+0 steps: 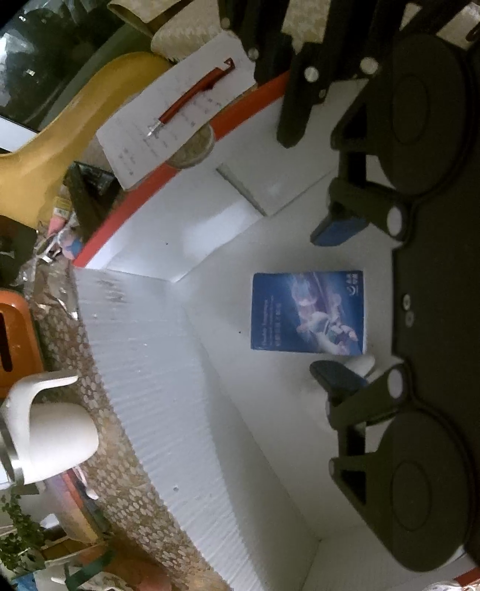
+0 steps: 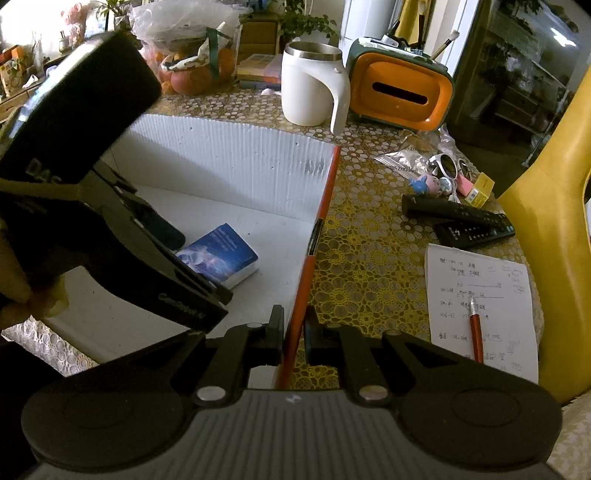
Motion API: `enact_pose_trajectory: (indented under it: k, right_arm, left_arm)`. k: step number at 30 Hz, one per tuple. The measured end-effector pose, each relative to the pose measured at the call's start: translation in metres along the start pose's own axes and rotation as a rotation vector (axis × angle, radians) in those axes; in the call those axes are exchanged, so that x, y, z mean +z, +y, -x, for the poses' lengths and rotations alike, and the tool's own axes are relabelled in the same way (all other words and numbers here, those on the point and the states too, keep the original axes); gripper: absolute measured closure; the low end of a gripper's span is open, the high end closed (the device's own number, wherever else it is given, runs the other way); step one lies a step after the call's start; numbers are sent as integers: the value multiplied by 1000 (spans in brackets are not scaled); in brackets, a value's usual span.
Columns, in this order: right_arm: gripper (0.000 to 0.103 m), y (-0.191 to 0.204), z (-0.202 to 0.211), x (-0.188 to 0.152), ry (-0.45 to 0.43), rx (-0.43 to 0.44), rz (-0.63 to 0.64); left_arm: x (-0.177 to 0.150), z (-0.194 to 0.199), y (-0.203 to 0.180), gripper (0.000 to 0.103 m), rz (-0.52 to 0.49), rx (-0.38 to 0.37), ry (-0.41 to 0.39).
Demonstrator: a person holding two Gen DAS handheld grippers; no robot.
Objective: Organize objects
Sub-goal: 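Lower the tissue pack into the shoebox and open the left gripper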
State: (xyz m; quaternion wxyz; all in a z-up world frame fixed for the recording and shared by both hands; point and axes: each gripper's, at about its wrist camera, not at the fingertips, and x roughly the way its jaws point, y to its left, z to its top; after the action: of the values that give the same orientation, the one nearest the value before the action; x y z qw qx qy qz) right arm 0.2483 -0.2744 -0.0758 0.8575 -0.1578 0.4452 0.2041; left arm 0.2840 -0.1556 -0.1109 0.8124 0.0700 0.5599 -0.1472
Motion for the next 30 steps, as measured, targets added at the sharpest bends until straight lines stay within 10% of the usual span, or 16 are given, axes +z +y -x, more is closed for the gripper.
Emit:
enact_pose_trajectory:
  k: [16, 30]
  right_arm:
    - [93, 4, -2, 1, 14, -59, 21]
    - [93, -11, 1, -5, 33, -110, -3]
  left_arm:
    - [-33, 75, 38, 36, 100, -10, -192]
    - [-97, 153, 127, 36, 268, 124, -331]
